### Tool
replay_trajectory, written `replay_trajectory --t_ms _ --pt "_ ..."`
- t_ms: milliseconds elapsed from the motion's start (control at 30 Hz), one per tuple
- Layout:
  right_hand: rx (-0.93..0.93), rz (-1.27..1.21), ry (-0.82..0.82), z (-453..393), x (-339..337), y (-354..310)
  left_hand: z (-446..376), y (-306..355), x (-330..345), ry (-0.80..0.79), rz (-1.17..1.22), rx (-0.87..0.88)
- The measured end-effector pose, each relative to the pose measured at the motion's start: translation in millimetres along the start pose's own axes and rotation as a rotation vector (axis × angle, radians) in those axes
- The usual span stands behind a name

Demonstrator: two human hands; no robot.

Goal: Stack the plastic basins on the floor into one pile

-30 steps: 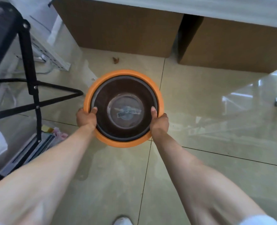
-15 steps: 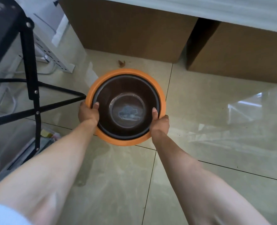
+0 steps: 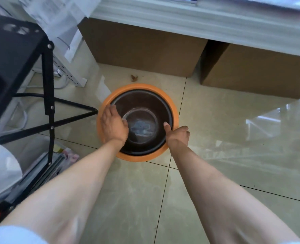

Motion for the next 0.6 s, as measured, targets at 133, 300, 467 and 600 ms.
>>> replay_trajectory --t_ms 133,300,467,600 --pt "-0.281 0.238 0.180 32.2 -29.0 -29.1 46.1 51.9 10.3 -0.152 -0.019 0.247" --pt "-0.278 0.260 0.065 72.0 -48.7 -11.2 123.1 98.9 13.3 -0.358 -0.100 0.463" --pt "-0.258 0.299 0.004 115.3 -110.7 15.0 192.0 133.8 -19.7 -0.502 -0.120 0.483" --pt "-0.198 0.279 0.028 155.8 -180.6 47.4 243.4 177.3 -67.7 -0.548 -0.032 0.454"
Point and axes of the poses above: each hand's wrist, its own z-axis away from the middle knuckle, its own x-axis out of the palm, y = z × x, the point moved 10 cm from there along -z, towards the middle knuckle, and after that the axes turned 3 degrees about x, right-handed, at the moved point
